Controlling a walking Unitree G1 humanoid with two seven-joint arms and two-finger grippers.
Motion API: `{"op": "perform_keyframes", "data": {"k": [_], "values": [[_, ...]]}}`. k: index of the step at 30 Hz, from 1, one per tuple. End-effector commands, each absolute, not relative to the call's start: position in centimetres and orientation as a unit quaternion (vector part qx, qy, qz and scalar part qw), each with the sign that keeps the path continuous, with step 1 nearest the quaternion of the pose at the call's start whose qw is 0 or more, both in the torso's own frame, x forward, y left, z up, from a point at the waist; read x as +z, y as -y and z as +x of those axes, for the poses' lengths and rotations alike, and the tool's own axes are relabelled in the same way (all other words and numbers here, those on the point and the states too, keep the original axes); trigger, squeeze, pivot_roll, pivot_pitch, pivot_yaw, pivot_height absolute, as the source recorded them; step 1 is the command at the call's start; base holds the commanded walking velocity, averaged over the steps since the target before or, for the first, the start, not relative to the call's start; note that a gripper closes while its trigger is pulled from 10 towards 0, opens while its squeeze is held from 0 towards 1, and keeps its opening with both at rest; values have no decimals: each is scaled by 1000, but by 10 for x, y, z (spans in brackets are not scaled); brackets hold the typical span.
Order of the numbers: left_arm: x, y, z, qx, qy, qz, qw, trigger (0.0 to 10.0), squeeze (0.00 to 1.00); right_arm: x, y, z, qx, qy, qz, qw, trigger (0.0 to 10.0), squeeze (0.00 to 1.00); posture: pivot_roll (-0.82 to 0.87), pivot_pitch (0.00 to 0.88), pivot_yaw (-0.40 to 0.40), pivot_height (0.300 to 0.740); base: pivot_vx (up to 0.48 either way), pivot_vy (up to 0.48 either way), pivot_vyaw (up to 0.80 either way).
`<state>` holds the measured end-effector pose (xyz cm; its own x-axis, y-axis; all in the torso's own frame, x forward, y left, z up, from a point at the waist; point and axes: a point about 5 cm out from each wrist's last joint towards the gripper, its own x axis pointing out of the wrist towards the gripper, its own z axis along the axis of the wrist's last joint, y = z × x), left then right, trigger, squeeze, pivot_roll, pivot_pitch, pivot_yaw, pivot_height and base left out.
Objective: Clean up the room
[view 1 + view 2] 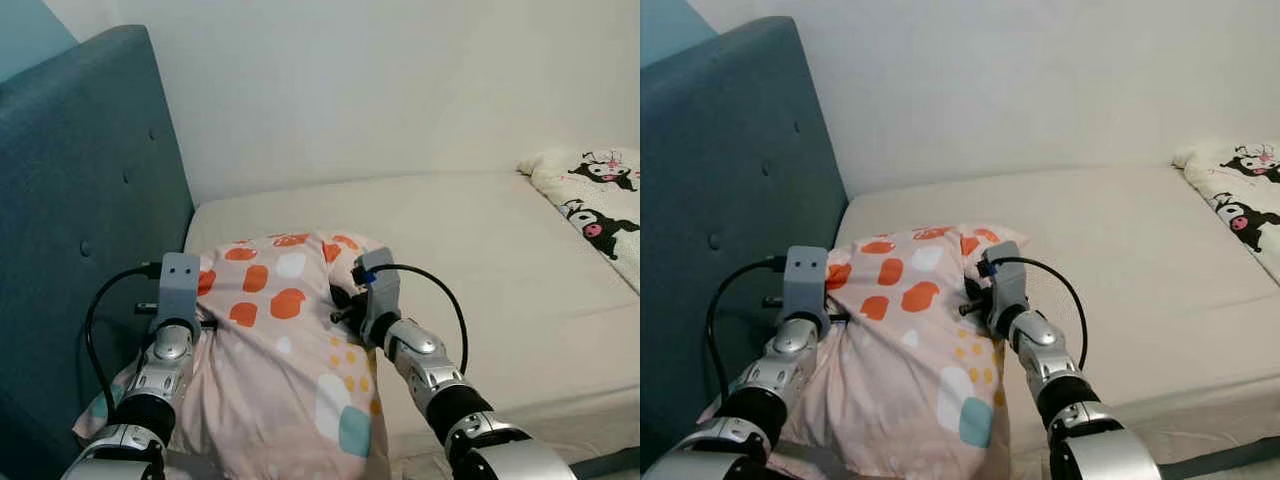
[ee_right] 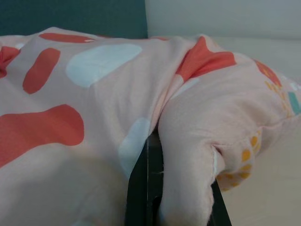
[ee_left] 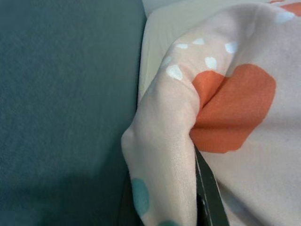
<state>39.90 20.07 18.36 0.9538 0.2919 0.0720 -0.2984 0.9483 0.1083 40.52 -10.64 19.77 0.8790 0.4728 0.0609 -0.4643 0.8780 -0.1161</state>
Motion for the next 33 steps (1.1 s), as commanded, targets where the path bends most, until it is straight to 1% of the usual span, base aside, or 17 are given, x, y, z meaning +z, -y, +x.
{"op": "perform_keyframes", "data": {"k": [1, 11, 15, 16, 25, 27, 28, 31, 32, 33], "values": [[182, -222, 395, 195, 29, 37, 980, 10000, 0, 202, 120, 407, 211, 56, -57, 974, 10000, 0, 53, 266, -10, 619, 0, 0, 0], [182, -207, 399, 172, 23, 34, 984, 10000, 0, 200, 122, 407, 207, 57, -43, 976, 10000, 0, 52, 263, -7, 619, 0, 0, 0], [184, -201, 401, 153, 30, 42, 987, 10000, 0, 200, 123, 407, 205, 59, -27, 977, 10000, 0, 54, 263, -4, 604, 0, 0, 0], [186, -200, 401, 150, 34, 41, 987, 10000, 0, 201, 124, 407, 200, 62, -29, 977, 10000, 0, 56, 263, -4, 594, 0, 0, 0], [185, -198, 401, 145, 32, 43, 988, 10000, 0, 201, 124, 407, 197, 65, -38, 978, 10000, 0, 59, 266, -4, 594, 0, 0, 0], [181, -191, 402, 137, 17, 49, 989, 10000, 0, 203, 129, 408, 167, 72, -80, 980, 10000, 0, 68, 294, -6, 594, 0, 0, 0], [181, -191, 402, 137, 17, 49, 989, 10000, 0, 203, 129, 408, 167, 72, -80, 980, 10000, 0, 68, 294, -6, 594, 0, 0, 0], [183, -190, 404, 170, 11, 58, 984, 10000, 0, 206, 136, 411, 128, 71, -93, 985, 10000, 0, 71, 326, -5, 594, 0, 0, 0], [183, -190, 404, 170, 11, 58, 984, 10000, 0, 206, 136, 411, 128, 71, -93, 985, 10000, 0, 71, 326, -5, 594, 0, 0, 0], [191, -192, 405, 197, 20, 65, 978, 10000, 0, 214, 136, 413, 115, 80, -91, 986, 10000, 0, 67, 333, -3, 594, 0, 0, 0]]}}
